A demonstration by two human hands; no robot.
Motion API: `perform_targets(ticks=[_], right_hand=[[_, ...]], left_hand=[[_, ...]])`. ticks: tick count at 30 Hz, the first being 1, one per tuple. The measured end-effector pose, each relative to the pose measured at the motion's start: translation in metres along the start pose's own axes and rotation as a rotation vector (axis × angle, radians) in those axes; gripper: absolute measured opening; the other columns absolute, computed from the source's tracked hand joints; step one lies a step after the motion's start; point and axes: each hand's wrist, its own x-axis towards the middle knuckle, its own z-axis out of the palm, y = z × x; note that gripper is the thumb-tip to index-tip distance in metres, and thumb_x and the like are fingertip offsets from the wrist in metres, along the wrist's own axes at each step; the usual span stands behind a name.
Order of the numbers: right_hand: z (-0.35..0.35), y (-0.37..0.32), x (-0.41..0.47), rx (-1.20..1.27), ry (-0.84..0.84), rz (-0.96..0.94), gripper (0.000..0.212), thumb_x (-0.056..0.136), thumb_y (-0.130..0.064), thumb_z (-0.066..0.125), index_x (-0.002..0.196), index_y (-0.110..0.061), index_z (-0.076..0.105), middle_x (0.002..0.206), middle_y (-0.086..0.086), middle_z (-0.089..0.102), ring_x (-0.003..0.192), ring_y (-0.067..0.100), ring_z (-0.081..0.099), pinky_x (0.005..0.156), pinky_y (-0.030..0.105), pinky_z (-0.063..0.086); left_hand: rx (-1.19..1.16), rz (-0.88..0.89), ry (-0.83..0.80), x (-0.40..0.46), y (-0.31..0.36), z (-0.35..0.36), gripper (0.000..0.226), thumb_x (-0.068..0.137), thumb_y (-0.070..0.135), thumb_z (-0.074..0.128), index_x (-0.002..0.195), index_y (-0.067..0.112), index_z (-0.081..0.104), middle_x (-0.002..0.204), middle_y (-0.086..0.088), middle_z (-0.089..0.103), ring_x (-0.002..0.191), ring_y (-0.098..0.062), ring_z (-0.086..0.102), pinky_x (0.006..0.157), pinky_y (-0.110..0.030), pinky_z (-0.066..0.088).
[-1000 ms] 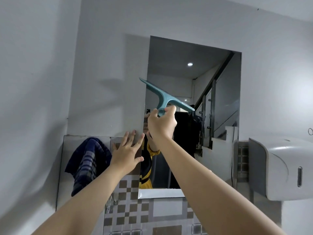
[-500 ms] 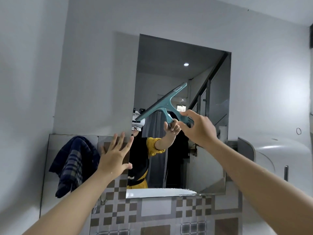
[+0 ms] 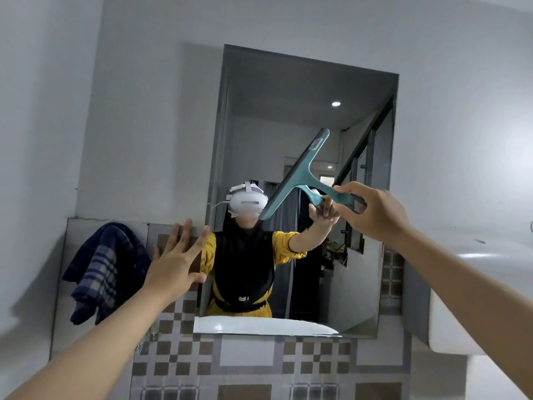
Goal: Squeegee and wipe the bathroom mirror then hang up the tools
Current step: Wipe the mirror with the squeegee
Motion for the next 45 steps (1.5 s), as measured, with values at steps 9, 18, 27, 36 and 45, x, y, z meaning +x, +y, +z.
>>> perform_targets(ticks=[9, 18, 27, 36, 45], right_hand=[[-0.030, 0.076, -0.031, 0.058, 0.051, 0.179, 0.025, 0.081, -0.032, 0.072, 0.106, -0.031, 0.066, 0.046, -0.005, 0.036, 0.043, 0.014, 0.034, 0.048, 0.027, 0.030], [-0.016, 0.063, -0.066, 0.227, 0.056, 0.355, 0.021, 0.085, -0.030, 0.068, 0.105, -0.027, 0.062, 0.052, -0.006, 0.047, 0.043, 0.021, 0.039, 0.048, 0.028, 0.036], [0.002, 0.003, -0.065, 0.389, 0.068, 0.601, 0.019, 0.090, -0.029, 0.059, 0.106, -0.021, 0.050, 0.080, 0.001, 0.060, 0.056, 0.014, 0.050, 0.049, 0.023, 0.036], [0.026, -0.080, -0.048, 0.711, 0.195, 0.969, 0.018, 0.094, -0.027, 0.050, 0.106, -0.015, 0.043, 0.086, 0.011, 0.059, 0.039, 0.016, 0.048, 0.036, 0.022, 0.042], [0.066, -0.158, -0.018, 0.971, 0.352, 1.151, 0.019, 0.090, -0.026, 0.049, 0.082, -0.027, 0.032, 0.097, 0.019, 0.065, 0.066, 0.030, 0.064, 0.063, 0.043, 0.060]], left_hand=[[0.040, -0.048, -0.010, -0.002, 0.010, -0.004, 0.110, 0.077, 0.034, 0.069, 0.139, 0.030, -0.022, 0.148, -0.005, -0.026, 0.137, -0.028, -0.020, 0.112, -0.056, 0.020], [0.053, -0.071, 0.000, -0.001, 0.014, -0.003, 0.115, 0.073, 0.033, 0.074, 0.142, 0.026, -0.018, 0.150, -0.008, -0.020, 0.137, -0.029, -0.017, 0.113, -0.057, 0.017], [0.033, -0.043, -0.001, -0.001, 0.011, -0.001, 0.111, 0.076, 0.036, 0.068, 0.140, 0.030, -0.023, 0.152, -0.010, -0.018, 0.138, -0.031, -0.018, 0.111, -0.057, 0.019], [-0.040, 0.000, 0.046, -0.003, 0.009, -0.003, 0.106, 0.078, 0.036, 0.068, 0.142, 0.032, -0.016, 0.153, -0.009, -0.015, 0.135, -0.029, -0.017, 0.105, -0.052, 0.031], [-0.010, 0.026, 0.064, -0.005, 0.006, -0.004, 0.107, 0.075, 0.044, 0.068, 0.145, 0.035, -0.013, 0.156, -0.008, -0.012, 0.142, -0.031, -0.006, 0.097, -0.040, 0.046]])
